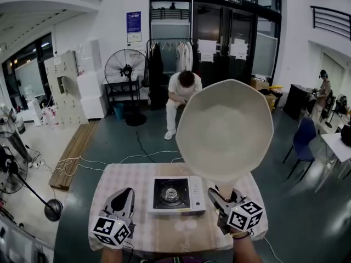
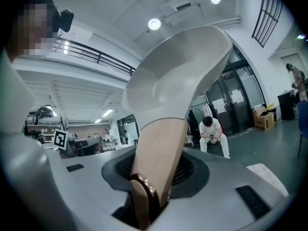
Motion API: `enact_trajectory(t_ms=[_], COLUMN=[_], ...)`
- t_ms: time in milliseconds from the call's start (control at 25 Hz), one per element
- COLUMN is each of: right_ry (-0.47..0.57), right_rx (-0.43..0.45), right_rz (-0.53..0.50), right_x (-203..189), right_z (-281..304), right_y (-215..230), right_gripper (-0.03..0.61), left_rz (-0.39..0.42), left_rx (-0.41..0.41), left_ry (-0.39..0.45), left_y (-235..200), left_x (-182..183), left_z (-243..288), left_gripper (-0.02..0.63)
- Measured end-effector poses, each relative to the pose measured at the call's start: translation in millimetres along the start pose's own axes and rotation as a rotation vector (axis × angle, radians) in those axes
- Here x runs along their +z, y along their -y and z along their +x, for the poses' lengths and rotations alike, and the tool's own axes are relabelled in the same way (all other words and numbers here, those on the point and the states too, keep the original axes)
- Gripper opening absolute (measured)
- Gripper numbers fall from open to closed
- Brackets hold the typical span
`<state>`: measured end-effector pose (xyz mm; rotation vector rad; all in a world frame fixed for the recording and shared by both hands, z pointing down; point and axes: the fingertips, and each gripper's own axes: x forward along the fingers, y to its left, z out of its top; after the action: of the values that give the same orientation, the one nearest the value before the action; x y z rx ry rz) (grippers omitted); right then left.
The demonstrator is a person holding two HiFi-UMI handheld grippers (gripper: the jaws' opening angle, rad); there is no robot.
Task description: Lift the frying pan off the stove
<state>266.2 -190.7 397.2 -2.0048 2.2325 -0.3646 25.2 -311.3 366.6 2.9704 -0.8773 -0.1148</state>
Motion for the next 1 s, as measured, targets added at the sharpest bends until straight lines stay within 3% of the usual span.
enact_trajectory(t_ms=[400,1000], right_ry=[-0.016,-0.051], right_rx=[0.065,0.115], right_rz=[-0.021,-0.032], right_x=[4,-3], right_z=[-4,-6], right_y=[-10,-21], right_gripper=[0.147,0.149], left_rz=[0.007,0.02], left_rx=[0.067,0.079], left_ry=[0.009,-0.004], left_y=[15,24], left_x=[4,-7], left_z=[-12,-20], left_gripper=[0.023,0.023])
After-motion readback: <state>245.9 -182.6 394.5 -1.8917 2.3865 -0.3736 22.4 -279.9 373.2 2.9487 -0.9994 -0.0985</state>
